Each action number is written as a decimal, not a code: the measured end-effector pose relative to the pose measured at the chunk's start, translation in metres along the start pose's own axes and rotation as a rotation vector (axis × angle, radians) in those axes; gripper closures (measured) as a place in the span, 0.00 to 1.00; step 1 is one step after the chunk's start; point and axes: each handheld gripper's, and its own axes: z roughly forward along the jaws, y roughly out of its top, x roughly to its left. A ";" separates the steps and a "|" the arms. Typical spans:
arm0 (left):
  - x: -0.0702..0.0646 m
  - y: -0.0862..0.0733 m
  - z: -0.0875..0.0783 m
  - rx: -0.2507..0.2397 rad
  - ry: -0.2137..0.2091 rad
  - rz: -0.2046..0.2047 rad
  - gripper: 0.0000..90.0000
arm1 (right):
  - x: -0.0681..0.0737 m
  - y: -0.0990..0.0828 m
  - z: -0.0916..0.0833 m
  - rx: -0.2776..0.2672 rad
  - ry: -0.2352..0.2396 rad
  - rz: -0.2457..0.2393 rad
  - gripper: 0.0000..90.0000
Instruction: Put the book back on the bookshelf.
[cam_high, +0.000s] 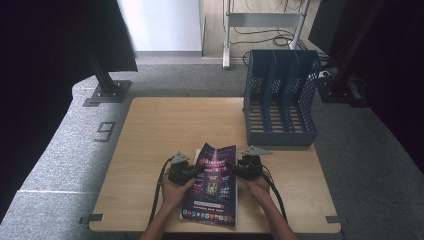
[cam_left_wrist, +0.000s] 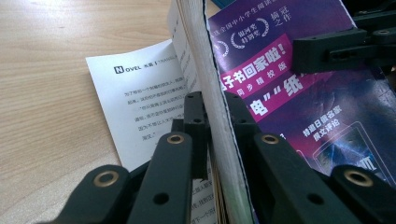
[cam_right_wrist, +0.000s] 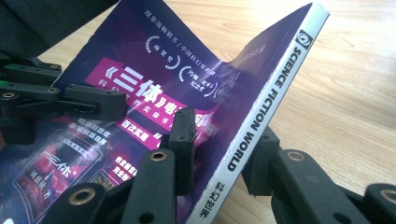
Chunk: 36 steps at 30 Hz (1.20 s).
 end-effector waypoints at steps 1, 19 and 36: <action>0.000 0.000 -0.001 -0.003 -0.002 0.000 0.91 | 0.001 0.000 -0.001 -0.003 0.002 -0.002 0.76; -0.004 0.008 -0.014 -0.058 -0.021 0.014 0.92 | 0.009 0.009 -0.016 -0.077 0.019 -0.049 0.78; -0.007 0.012 -0.021 -0.099 -0.028 0.020 0.92 | 0.014 0.014 -0.026 -0.109 0.023 -0.075 0.79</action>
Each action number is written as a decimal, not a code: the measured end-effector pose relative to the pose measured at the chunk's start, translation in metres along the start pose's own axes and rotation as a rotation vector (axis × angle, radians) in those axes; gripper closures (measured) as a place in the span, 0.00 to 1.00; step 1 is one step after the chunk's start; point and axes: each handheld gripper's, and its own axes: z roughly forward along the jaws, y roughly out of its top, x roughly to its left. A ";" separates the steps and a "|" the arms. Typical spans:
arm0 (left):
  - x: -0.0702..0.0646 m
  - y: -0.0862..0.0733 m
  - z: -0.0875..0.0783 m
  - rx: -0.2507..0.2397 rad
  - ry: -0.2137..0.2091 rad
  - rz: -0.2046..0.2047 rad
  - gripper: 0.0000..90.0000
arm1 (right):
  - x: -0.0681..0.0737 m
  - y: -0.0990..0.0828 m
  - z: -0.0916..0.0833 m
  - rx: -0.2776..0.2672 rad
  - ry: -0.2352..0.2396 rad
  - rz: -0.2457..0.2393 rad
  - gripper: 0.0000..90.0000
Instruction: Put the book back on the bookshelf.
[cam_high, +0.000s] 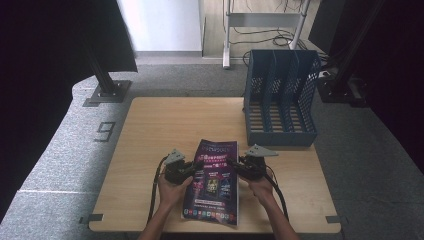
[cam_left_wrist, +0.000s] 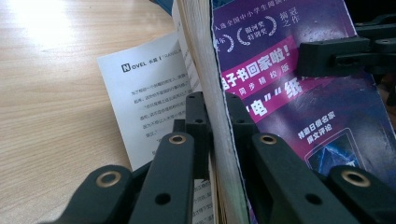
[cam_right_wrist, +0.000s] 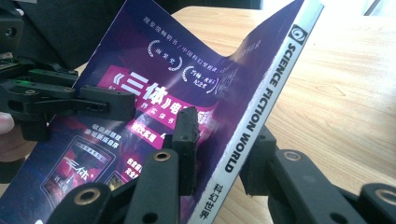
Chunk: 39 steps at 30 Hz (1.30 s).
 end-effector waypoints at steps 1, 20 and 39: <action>0.000 0.001 0.000 -0.002 0.000 0.001 0.92 | 0.001 0.000 0.000 -0.003 0.001 0.001 0.79; -0.005 0.007 -0.009 -0.036 -0.003 0.022 0.93 | 0.006 0.007 -0.010 -0.037 0.006 -0.019 0.80; -0.018 0.021 -0.016 -0.061 -0.005 0.066 0.94 | 0.011 0.016 -0.026 -0.086 0.008 -0.029 0.82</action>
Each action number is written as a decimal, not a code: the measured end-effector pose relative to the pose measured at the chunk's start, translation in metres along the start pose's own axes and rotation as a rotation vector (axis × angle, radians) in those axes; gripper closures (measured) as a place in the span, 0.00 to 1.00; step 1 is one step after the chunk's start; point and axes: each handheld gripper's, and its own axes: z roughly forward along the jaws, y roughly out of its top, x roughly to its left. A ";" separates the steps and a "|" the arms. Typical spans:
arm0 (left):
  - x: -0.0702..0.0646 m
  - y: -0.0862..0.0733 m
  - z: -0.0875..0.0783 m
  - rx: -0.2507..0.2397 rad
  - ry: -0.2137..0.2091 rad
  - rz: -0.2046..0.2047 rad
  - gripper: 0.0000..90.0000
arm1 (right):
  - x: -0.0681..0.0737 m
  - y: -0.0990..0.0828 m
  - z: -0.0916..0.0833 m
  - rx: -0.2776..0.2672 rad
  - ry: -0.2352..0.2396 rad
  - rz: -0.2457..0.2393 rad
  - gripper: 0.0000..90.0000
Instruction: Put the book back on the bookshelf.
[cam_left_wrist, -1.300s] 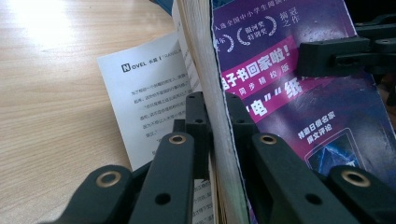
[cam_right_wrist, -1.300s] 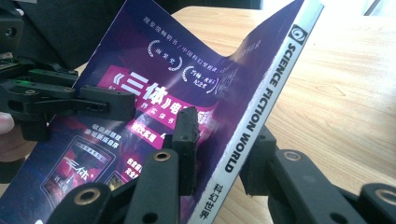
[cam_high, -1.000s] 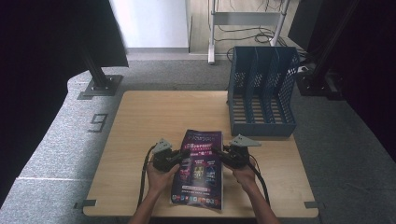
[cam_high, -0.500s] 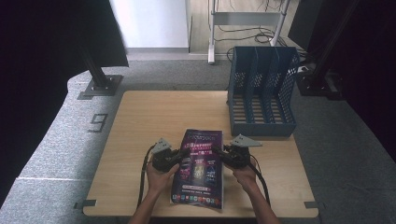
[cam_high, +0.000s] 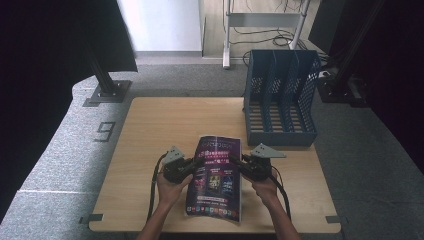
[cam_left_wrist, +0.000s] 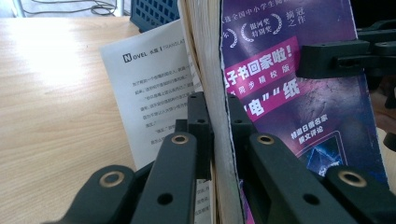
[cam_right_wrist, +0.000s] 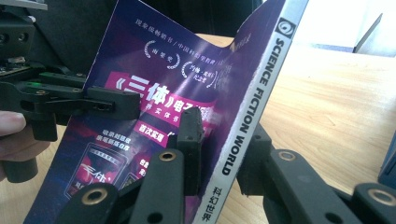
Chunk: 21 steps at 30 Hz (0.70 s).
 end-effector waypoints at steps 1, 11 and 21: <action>0.000 0.001 0.000 0.000 0.001 0.004 0.94 | 0.000 0.001 -0.001 -0.003 -0.001 -0.001 0.83; -0.003 0.013 -0.003 -0.014 0.000 0.030 0.95 | 0.003 0.007 -0.008 -0.048 -0.003 -0.014 0.84; -0.006 0.022 -0.004 -0.022 0.005 0.054 0.95 | 0.006 0.012 -0.015 -0.086 -0.002 -0.039 0.86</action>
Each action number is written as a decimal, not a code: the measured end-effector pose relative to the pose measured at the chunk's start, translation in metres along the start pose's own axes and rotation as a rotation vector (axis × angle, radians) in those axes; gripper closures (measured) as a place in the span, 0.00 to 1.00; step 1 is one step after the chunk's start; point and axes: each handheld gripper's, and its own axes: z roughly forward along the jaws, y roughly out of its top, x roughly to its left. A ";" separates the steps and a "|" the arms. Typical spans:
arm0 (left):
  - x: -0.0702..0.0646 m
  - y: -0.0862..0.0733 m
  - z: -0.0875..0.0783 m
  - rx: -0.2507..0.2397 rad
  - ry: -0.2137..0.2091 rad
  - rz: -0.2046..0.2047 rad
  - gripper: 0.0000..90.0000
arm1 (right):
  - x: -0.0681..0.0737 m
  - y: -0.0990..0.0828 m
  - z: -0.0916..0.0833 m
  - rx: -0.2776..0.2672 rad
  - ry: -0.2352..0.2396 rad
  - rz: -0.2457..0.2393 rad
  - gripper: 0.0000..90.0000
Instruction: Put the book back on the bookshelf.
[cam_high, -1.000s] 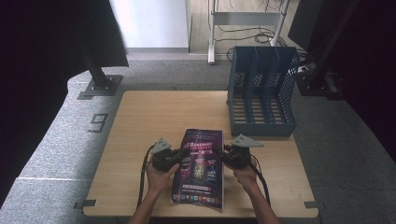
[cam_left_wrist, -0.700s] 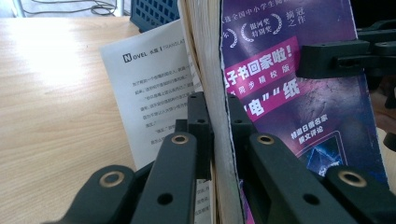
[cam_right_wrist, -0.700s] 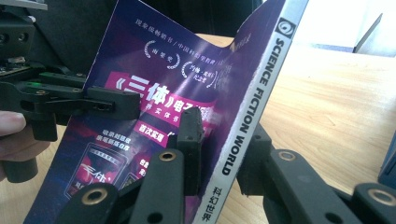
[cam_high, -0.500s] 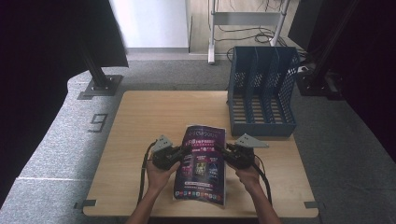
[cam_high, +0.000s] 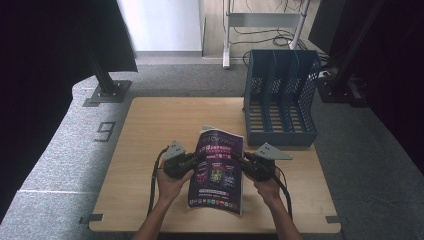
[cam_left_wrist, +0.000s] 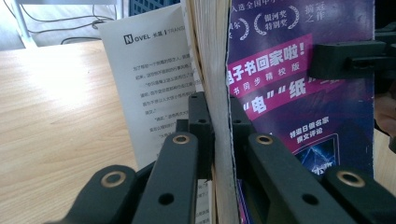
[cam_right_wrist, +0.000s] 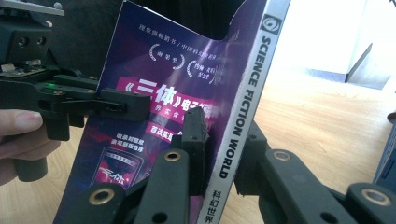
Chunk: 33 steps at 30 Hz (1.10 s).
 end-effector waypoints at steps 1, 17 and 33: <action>0.000 0.001 0.000 0.001 0.002 0.003 0.95 | 0.000 0.001 0.000 -0.002 0.000 -0.002 0.86; -0.002 0.017 0.001 -0.006 0.026 0.053 0.95 | 0.002 0.012 -0.004 -0.043 0.001 -0.035 0.88; -0.004 0.043 0.005 -0.034 0.050 0.105 0.95 | 0.001 0.026 -0.007 -0.099 -0.029 -0.053 0.90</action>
